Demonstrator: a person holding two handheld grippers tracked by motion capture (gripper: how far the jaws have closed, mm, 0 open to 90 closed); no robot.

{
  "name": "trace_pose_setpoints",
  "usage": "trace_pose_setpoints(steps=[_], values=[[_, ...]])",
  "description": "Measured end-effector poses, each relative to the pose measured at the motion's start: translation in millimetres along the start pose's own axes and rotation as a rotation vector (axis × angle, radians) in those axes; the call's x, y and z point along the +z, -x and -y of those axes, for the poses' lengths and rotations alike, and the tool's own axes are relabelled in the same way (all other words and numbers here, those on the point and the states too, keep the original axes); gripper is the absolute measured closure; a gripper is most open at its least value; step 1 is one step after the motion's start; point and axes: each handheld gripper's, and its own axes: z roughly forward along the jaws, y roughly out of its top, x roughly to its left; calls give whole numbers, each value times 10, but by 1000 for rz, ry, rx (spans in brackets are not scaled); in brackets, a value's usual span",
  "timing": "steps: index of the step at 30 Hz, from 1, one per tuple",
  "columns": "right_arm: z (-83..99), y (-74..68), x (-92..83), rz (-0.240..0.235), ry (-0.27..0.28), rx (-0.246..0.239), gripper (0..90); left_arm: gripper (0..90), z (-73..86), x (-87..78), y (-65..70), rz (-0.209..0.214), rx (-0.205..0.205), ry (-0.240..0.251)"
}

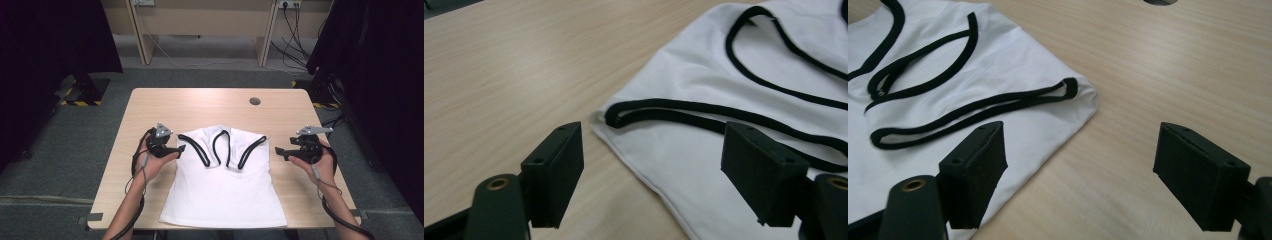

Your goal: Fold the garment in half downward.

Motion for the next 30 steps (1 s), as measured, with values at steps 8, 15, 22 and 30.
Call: trace_pose_setpoints(steps=[8, 15, 22, 30], values=[[-318, 113, 408, -1, -81, 7, 413, 303, -211, 378, -259, -22, -59, -72], [-361, 200, 659, -15, -130, 40, 505, 348, -190, 523, -497, -23, -153, -113], [-368, 225, 754, -38, -137, 59, 506, 355, -150, 549, -510, 5, -169, -106], [-473, 207, 702, -43, -116, 62, 486, 355, -190, 537, -476, 33, -163, -104]])
